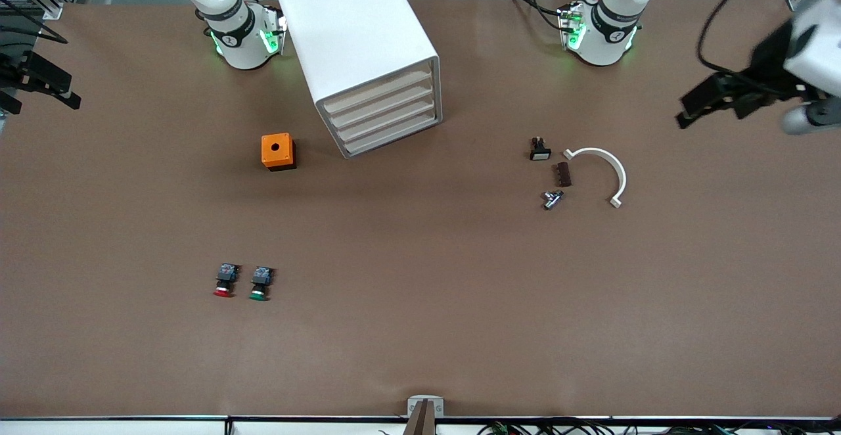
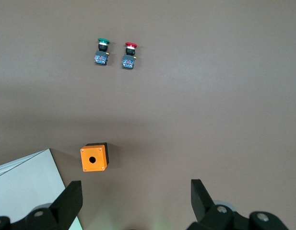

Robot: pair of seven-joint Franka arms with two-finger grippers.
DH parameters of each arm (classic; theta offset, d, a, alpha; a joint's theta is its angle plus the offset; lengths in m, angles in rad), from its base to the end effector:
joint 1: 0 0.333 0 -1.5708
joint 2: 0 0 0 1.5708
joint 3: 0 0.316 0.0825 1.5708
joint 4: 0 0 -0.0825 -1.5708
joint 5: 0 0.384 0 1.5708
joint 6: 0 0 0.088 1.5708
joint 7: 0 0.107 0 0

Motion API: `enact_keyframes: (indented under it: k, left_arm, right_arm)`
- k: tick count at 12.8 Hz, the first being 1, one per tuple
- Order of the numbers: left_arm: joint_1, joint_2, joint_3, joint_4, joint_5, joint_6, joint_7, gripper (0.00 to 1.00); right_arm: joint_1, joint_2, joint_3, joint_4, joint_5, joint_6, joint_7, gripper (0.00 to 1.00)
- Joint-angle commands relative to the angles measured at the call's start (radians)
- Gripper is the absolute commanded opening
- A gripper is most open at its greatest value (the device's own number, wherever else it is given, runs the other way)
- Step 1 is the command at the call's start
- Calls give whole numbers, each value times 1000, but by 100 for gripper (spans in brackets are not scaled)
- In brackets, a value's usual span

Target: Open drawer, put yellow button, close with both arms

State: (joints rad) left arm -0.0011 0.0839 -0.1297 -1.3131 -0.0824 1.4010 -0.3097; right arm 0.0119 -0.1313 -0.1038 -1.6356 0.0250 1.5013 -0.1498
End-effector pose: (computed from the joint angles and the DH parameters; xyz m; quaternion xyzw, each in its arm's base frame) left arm 0.5552 -0.0789 0.6829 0.9955 0.0824 -0.0077 0.0454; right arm 0.5038 -0.0476 0.6573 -0.9994 -0.0302 -0.0005 0.0193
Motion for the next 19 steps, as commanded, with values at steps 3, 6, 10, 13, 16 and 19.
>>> enact_keyframes:
  k: [3,6,10,13,16,19]
  left_arm:
    - [142,-6,-15,-41,7,-2,214,99]
    - [147,-6,-15,-67,10,18,247,99]
    - [10,-9,98,-110,21,53,247,99]
    - [-45,-12,162,-126,23,64,248,99]
    - [-40,-18,160,-159,24,105,250,99]
    - [-42,-21,159,-158,38,130,250,99]
  right_arm:
    - [-21,-30,15,-27,16,13,1,100]
    - [-18,-30,15,-27,20,16,21,100]
    - [-15,-30,19,-27,20,16,55,100]
    - [-15,-30,19,-27,20,17,55,100]
    - [-15,-28,18,-27,20,17,50,100]
    - [-16,-28,18,-26,20,17,49,100]
